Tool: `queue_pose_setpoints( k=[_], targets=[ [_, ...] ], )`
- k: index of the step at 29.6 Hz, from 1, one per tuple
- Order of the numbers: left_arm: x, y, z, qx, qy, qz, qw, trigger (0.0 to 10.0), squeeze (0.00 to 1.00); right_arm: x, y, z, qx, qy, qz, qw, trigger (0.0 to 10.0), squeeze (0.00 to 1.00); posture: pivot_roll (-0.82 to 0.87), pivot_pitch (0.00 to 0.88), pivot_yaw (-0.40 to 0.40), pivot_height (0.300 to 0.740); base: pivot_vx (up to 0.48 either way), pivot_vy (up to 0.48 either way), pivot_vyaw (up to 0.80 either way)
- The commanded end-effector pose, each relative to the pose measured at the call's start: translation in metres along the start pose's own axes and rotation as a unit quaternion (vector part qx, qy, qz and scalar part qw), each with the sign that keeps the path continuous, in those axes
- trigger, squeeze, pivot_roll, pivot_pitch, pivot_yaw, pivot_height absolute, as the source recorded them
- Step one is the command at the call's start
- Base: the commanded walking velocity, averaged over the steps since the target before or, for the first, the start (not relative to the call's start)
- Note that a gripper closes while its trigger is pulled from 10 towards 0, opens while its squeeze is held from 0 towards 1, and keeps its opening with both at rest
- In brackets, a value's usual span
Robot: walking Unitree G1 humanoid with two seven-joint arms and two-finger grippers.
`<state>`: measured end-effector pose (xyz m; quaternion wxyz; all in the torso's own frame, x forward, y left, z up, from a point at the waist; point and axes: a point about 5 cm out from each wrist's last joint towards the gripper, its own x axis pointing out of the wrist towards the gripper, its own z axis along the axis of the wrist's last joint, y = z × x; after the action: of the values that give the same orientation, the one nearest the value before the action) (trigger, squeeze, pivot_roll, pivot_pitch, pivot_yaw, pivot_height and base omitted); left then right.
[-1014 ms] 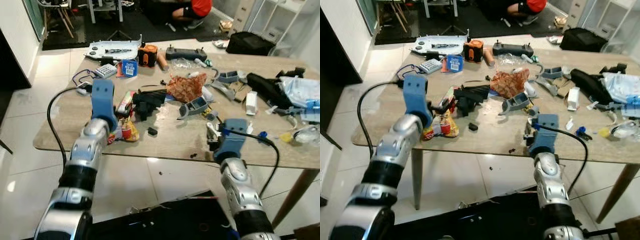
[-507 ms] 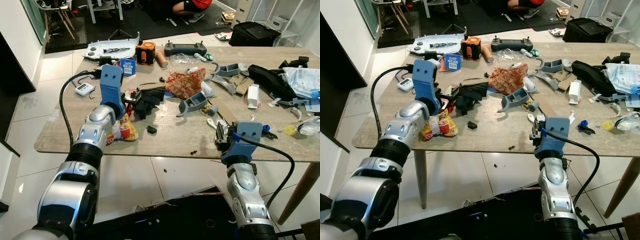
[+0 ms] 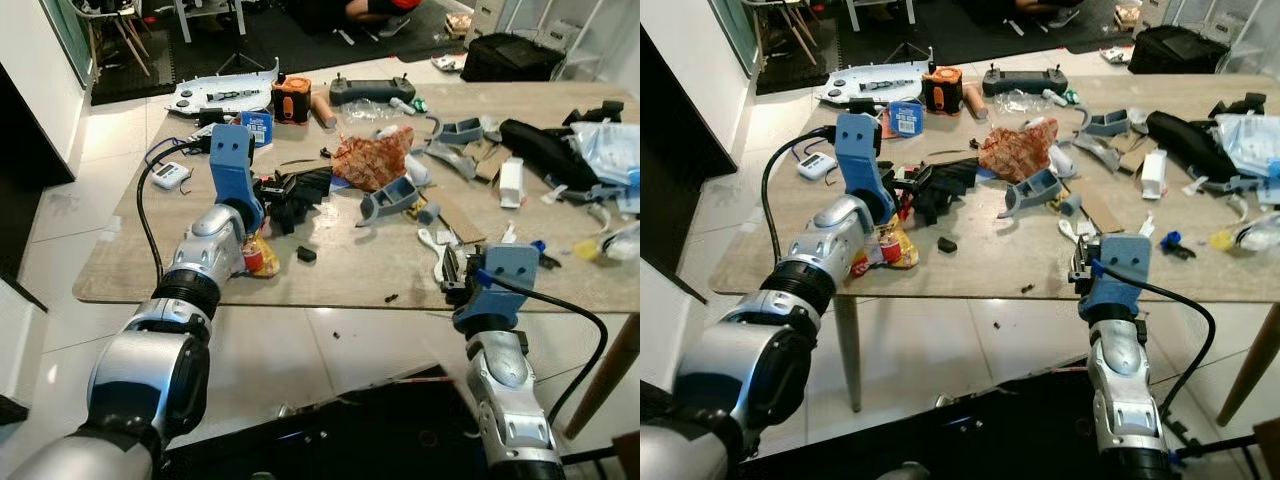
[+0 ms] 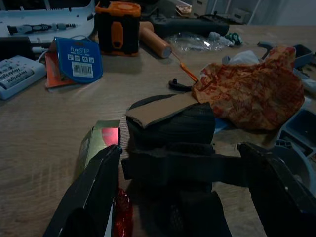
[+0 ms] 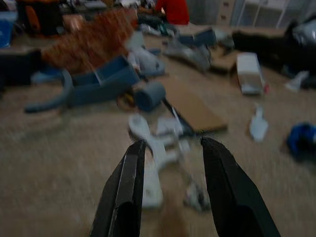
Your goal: Picking trash to rubbish bin
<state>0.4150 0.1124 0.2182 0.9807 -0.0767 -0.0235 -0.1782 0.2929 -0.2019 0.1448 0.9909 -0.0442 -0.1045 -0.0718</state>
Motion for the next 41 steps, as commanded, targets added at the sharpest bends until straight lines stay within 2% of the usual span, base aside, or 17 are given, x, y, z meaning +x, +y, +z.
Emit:
queue_pose_setpoints(
  k=[1,6,10,13,20,25,32,36,37,41],
  targets=[
    [0.002,-0.004,-0.004,-0.002,0.005,0.002,1.000,10.0,0.00,-0.005,-0.002,-0.001,0.006,0.007,-0.008,1.000,10.0,0.00,-0.10,0.180,0.139,0.740,0.000,0.000,0.00],
    [0.001,-0.003,-0.008,0.019,0.010,0.016,1.000,10.0,0.00,-0.009,-0.003,-0.004,0.005,0.016,-0.011,1.000,10.0,0.00,-0.10,0.175,0.140,0.740,0.000,0.000,0.00],
    [0.000,0.000,-0.010,0.018,0.011,0.030,0.999,10.0,0.00,-0.009,-0.002,-0.005,0.006,0.022,-0.008,1.000,10.0,0.00,-0.11,0.170,0.132,0.740,0.000,0.000,0.00],
    [-0.001,0.000,-0.013,0.008,0.012,0.030,0.999,10.0,0.00,-0.009,-0.001,-0.004,0.007,0.023,-0.005,1.000,10.0,0.00,-0.12,0.164,0.125,0.740,0.000,0.000,0.00],
    [-0.004,-0.004,-0.032,-0.022,0.039,0.033,0.998,10.0,0.00,-0.008,0.002,-0.001,0.011,0.026,0.001,1.000,10.0,0.00,-0.15,0.177,0.105,0.740,0.000,0.000,0.00],
    [-0.005,-0.008,-0.039,-0.001,0.054,0.028,0.998,10.0,0.00,-0.010,0.001,0.000,0.012,0.028,0.001,1.000,10.0,0.00,-0.16,0.188,0.101,0.740,0.000,0.000,0.00],
    [-0.004,-0.014,-0.042,-0.003,0.062,0.023,0.998,10.0,0.00,-0.012,0.001,0.000,0.009,0.033,0.004,0.999,10.0,0.00,-0.17,0.191,0.100,0.740,0.000,0.000,0.00],
    [-0.004,-0.012,-0.044,0.016,0.075,0.036,0.996,10.0,0.00,-0.012,-0.001,0.000,0.008,0.035,0.003,0.999,10.0,0.00,-0.17,0.191,0.100,0.740,0.000,0.000,0.00],
    [-0.005,-0.011,-0.046,0.018,0.080,0.041,0.996,0.0,0.00,-0.012,-0.001,0.001,0.008,0.035,0.003,0.999,10.0,0.00,-0.17,0.191,0.100,0.740,0.000,0.000,0.00],
    [-0.005,-0.010,-0.047,0.020,0.087,0.047,0.995,0.0,0.00,-0.012,-0.001,0.001,0.008,0.036,0.002,0.999,10.0,0.00,-0.18,0.191,0.100,0.740,0.000,0.000,0.00]
  ],
)
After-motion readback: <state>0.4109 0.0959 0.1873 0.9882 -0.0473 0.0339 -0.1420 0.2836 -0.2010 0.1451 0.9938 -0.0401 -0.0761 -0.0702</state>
